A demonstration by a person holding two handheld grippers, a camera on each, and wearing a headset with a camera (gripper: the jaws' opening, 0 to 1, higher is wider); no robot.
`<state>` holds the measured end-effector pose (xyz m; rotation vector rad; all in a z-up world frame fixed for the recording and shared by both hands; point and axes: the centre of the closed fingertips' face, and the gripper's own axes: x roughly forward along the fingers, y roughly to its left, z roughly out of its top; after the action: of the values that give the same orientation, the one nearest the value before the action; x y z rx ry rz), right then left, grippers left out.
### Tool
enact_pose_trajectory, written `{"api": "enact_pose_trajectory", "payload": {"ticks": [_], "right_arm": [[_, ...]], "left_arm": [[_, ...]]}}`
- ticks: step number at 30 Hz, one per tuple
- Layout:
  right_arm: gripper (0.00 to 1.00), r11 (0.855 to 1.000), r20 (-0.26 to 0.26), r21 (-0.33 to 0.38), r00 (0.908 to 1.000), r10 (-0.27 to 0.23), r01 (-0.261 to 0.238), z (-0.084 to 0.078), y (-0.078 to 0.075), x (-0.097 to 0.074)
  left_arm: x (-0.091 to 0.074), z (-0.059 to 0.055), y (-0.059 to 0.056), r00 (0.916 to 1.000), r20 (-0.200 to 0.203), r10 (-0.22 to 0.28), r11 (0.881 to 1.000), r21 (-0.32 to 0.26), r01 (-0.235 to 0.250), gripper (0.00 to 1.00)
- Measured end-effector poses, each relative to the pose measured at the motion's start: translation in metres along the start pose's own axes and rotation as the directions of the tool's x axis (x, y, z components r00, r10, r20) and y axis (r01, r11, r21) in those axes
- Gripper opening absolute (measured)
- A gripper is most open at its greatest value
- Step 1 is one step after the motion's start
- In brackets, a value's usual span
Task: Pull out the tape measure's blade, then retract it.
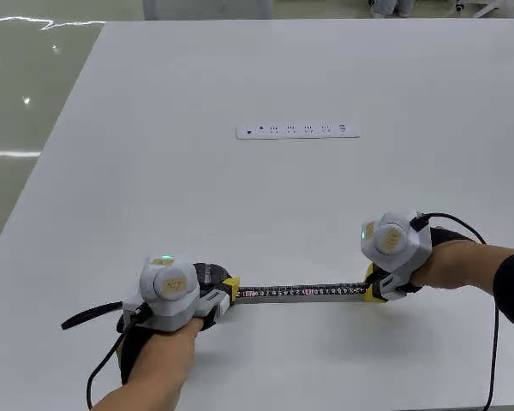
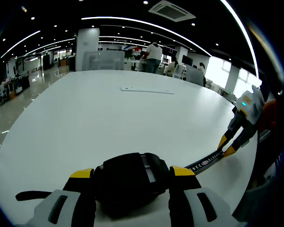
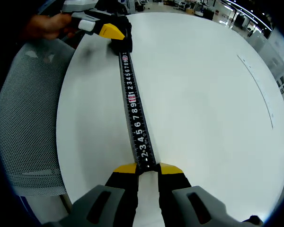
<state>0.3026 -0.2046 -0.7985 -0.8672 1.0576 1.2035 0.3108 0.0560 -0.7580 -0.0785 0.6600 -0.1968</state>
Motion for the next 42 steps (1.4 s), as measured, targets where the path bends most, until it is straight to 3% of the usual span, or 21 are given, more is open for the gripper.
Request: {"api": "enact_pose_trajectory", "payload": {"ticks": [42], "right_arm": [[0.11, 1.0, 0.019, -0.006, 0.9998, 0.004, -0.004, 0.018, 0.005, 0.005]], "left_arm": [[0.0, 0.0, 0.0, 1.0, -0.001, -0.003, 1.0, -0.001, 0.003, 0.58]]}}
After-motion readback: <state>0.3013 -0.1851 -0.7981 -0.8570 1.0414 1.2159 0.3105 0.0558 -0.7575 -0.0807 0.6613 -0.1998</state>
